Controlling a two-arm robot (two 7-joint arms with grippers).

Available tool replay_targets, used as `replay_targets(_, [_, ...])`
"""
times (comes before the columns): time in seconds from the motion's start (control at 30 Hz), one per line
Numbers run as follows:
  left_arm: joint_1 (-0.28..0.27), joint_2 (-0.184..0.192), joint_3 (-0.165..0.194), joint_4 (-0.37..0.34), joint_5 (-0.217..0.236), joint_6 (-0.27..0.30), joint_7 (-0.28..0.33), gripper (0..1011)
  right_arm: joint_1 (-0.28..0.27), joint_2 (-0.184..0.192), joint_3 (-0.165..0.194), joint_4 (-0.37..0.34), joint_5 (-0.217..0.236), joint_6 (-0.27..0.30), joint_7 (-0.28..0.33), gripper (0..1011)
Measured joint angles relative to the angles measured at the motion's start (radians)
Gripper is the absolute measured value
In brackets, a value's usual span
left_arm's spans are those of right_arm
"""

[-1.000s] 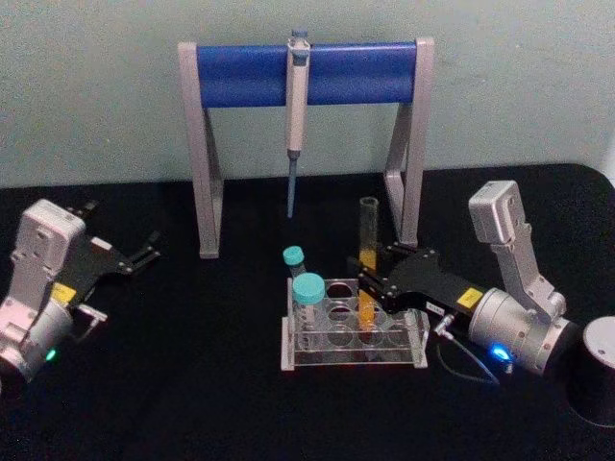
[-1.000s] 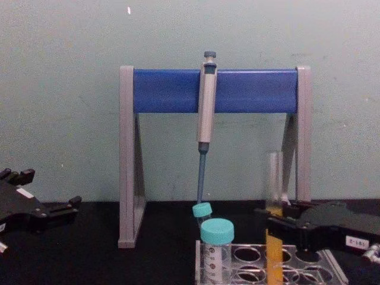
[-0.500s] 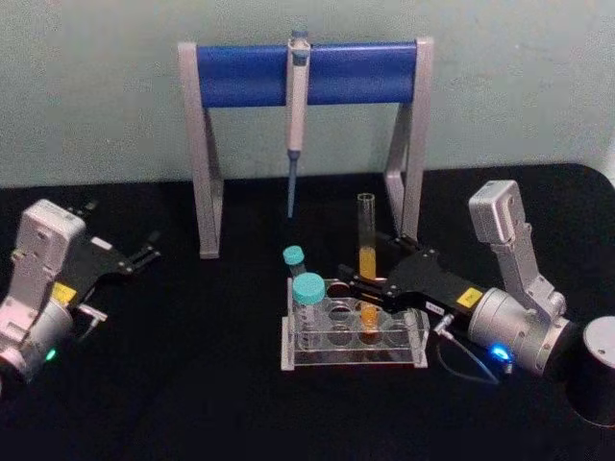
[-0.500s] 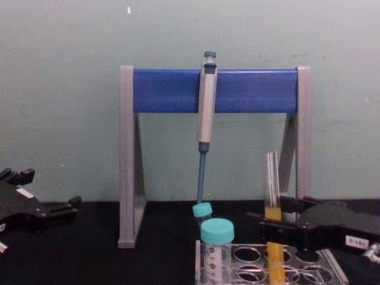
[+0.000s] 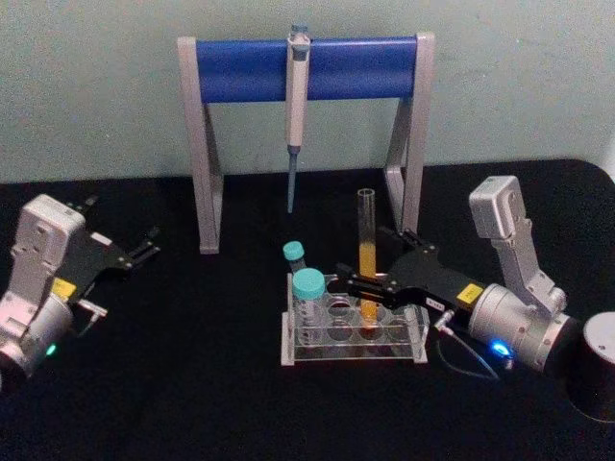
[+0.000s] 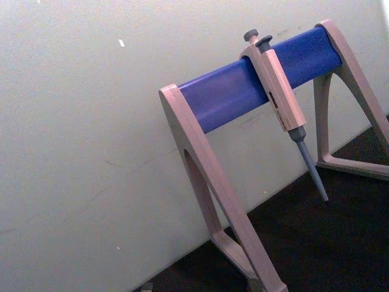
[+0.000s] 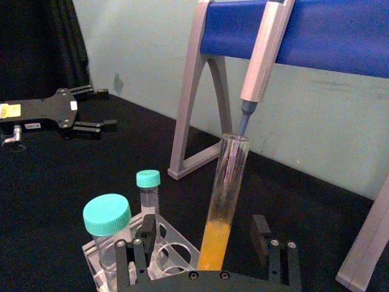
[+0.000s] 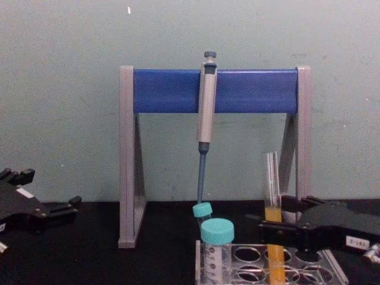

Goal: Pick up the test tube from the test tube rack, shake it, then place it back into the test tube rack.

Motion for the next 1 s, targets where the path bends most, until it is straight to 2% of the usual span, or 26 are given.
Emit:
replay_targets(0.2, [0.0, 0.0, 0.0, 0.0, 0.0, 0.0, 0.0, 1001, -0.026, 0.019, 0.018, -0.03, 0.015, 0.0, 0.0, 1000])
replay_targets(0.33, [0.0, 0.0, 0.0, 0.0, 0.0, 0.0, 0.0, 1002, -0.057, 0.045, 0.038, -0.067, 0.028, 0.001, -0.001, 1000])
replay_targets(0.43, [0.0, 0.0, 0.0, 0.0, 0.0, 0.0, 0.0, 1002, -0.096, 0.071, 0.065, -0.11, 0.041, -0.008, -0.009, 1000])
replay_targets(0.6, [0.0, 0.0, 0.0, 0.0, 0.0, 0.0, 0.0, 1001, -0.145, 0.086, 0.11, -0.152, 0.051, -0.039, -0.045, 1000])
replay_targets(0.73, [0.0, 0.0, 0.0, 0.0, 0.0, 0.0, 0.0, 1001, -0.191, 0.07, 0.161, -0.176, 0.026, -0.088, -0.126, 1000])
replay_targets(0.87, [0.0, 0.0, 0.0, 0.0, 0.0, 0.0, 0.0, 1001, -0.214, 0.045, 0.187, -0.172, -0.011, -0.117, -0.192, 1000])
replay_targets(0.9, [0.0, 0.0, 0.0, 0.0, 0.0, 0.0, 0.0, 1001, -0.222, 0.03, 0.195, -0.162, -0.035, -0.13, -0.228, 1000])
replay_targets(1.0, [0.0, 0.0, 0.0, 0.0, 0.0, 0.0, 0.0, 1001, -0.23, 0.006, 0.205, -0.139, -0.064, -0.14, -0.27, 1000])
